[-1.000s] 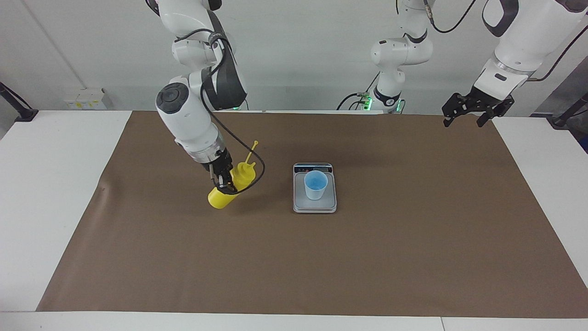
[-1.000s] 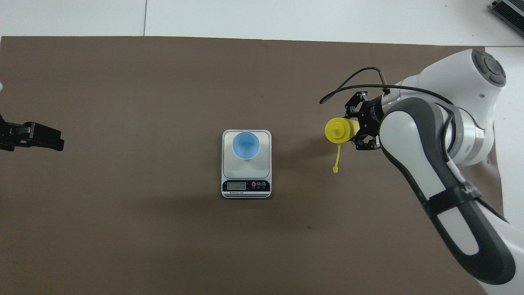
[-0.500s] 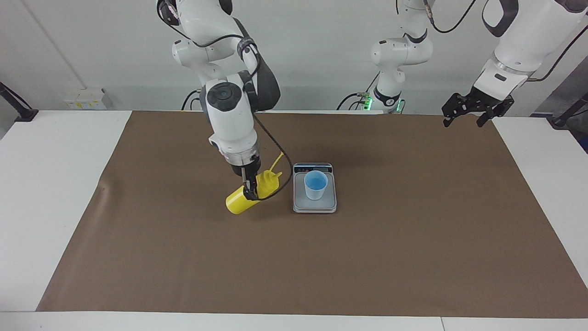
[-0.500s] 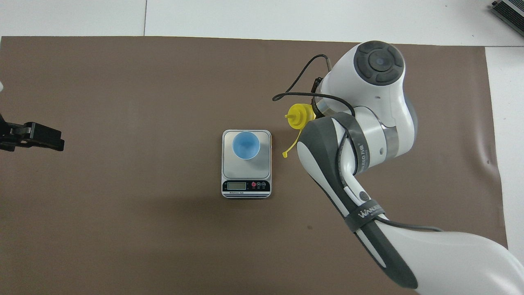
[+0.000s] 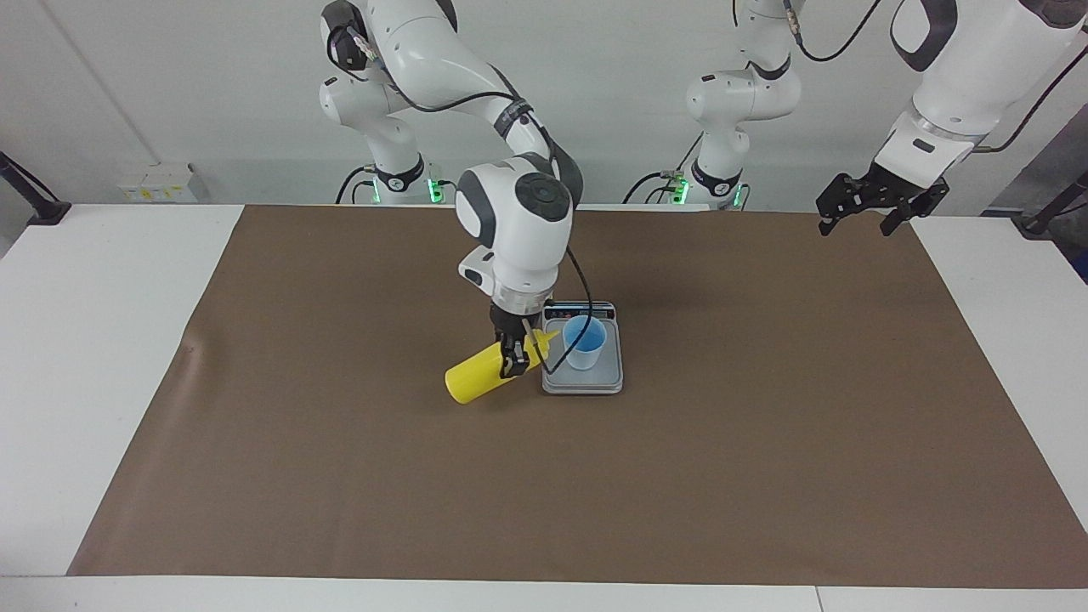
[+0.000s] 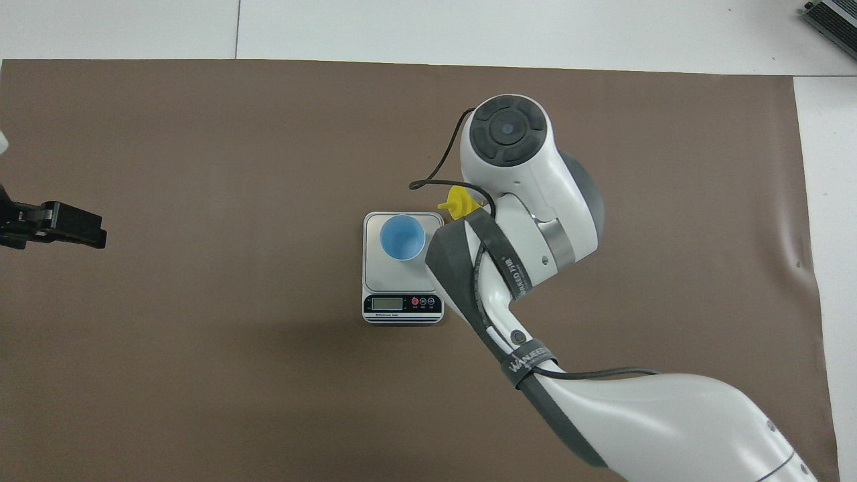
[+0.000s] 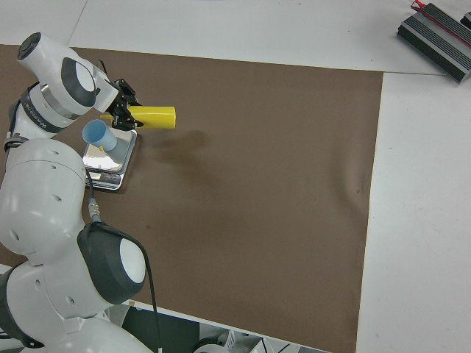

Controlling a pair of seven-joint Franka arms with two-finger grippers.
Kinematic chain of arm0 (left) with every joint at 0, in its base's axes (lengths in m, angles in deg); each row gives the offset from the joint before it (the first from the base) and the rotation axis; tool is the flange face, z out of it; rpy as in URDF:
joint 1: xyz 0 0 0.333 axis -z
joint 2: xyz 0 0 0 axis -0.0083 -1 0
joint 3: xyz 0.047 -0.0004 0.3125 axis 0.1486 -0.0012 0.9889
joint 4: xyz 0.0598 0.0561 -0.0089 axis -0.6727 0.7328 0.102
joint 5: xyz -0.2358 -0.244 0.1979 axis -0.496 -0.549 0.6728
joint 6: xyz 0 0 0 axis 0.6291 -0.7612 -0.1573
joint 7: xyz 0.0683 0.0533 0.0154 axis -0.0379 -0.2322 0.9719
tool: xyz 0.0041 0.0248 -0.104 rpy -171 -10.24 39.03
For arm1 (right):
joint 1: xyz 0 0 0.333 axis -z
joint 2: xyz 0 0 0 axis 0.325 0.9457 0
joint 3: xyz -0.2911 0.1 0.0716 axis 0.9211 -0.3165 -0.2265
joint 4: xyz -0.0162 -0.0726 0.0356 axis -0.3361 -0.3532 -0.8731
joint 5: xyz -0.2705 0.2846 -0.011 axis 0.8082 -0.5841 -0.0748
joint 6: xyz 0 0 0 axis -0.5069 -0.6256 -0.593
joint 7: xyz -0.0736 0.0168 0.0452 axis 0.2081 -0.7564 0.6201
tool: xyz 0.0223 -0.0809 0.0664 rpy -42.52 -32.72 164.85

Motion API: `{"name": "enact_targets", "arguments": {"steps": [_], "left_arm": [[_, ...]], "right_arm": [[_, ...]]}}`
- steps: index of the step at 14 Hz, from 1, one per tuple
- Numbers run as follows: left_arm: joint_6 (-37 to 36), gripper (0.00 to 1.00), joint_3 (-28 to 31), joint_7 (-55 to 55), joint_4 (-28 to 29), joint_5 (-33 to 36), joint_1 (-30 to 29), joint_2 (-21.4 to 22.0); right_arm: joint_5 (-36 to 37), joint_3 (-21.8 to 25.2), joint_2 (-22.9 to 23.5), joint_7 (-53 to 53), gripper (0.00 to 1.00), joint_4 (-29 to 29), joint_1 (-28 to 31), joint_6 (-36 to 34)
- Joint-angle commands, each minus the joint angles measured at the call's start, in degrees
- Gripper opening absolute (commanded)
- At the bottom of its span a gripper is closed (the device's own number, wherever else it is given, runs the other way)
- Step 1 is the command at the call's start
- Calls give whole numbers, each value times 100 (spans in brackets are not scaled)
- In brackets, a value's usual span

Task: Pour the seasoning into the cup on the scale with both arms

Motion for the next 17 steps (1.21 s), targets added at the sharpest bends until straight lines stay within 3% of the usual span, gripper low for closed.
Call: {"name": "enact_targets", "arguments": {"steps": [1, 8, 17], "left_arm": [[128, 100, -5, -77, 221, 30, -15, 171], [128, 100, -5, -59, 248, 30, 3, 198], [128, 100, -5, -94, 230, 30, 3, 189]], "right_arm": [[759, 8, 28, 47, 0, 132, -224, -286], [2052, -18, -209, 47, 0, -466, -533, -14], [2835, -9, -148, 301, 0, -361, -744, -32]]}}
